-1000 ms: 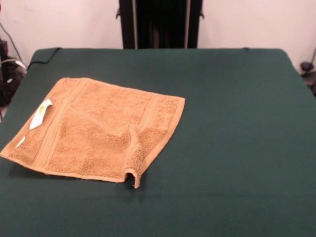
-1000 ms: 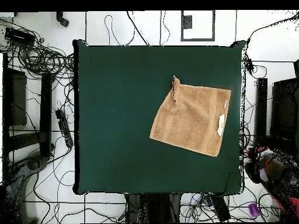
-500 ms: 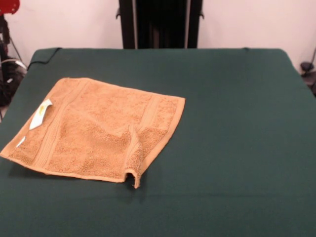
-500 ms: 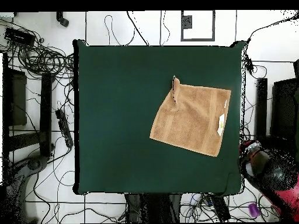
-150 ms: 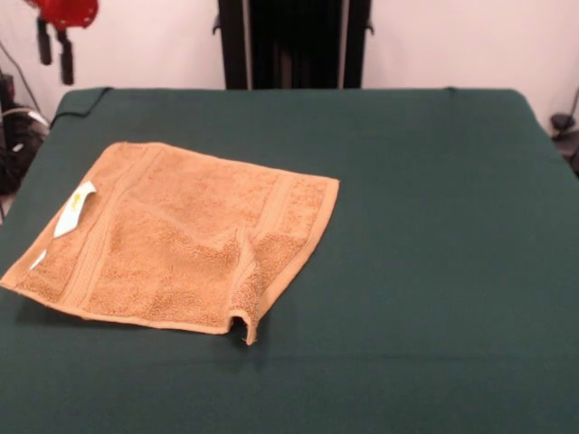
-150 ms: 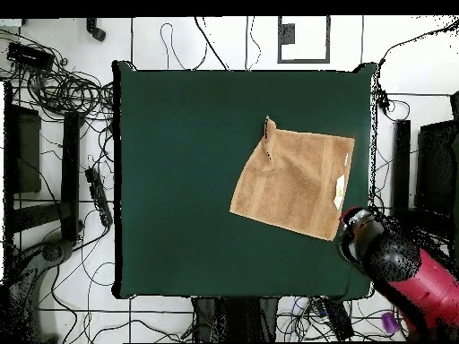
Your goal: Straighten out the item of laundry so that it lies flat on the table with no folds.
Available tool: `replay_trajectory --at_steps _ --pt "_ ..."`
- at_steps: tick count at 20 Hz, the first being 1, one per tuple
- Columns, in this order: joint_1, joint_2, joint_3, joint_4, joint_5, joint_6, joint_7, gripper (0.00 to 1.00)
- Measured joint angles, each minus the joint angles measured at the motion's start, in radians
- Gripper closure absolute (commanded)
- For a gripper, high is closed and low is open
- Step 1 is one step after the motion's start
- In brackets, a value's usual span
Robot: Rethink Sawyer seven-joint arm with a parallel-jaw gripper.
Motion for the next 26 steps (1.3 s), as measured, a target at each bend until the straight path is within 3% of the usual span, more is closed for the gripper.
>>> replay_trajectory --at_steps 9,14,26 --pt "0.103 0.003 -0.004 0.048 0.047 -0.020 0.000 0.00" --pt "0.156 0.014 -0.004 0.071 0.101 -0.092 0.000 0.00" --pt "0.194 0.058 -0.004 0.098 0.197 -0.247 0.001 0.00"
